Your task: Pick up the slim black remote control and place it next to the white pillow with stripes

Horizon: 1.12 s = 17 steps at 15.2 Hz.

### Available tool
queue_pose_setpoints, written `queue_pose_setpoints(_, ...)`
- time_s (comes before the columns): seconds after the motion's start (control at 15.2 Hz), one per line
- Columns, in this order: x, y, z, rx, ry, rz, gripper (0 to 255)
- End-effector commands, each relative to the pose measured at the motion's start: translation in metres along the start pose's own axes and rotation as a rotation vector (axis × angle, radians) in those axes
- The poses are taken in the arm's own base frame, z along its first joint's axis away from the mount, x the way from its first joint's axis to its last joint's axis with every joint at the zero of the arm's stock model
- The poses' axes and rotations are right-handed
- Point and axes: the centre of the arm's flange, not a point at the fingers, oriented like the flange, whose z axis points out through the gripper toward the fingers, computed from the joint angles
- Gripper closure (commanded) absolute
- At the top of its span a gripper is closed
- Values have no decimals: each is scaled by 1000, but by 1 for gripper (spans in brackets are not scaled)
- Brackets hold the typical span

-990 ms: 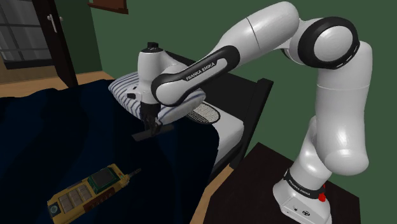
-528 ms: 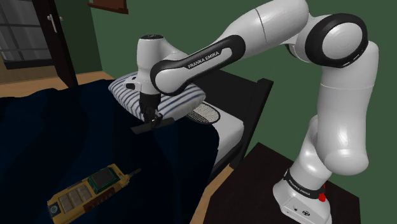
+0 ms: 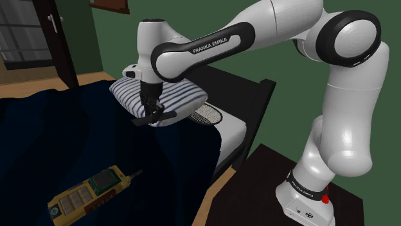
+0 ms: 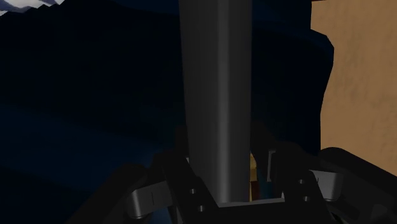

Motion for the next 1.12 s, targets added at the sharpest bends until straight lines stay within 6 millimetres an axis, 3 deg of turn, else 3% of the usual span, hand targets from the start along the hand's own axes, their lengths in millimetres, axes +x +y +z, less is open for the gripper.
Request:
queue_pose_setpoints(0.0,0,1,-10,0,0,0,255)
queue_pose_setpoints(0.33,0,3,-31,0,0,0,255)
queue_pose_setpoints(1.06,-142,32,-30,0,0,0,255)
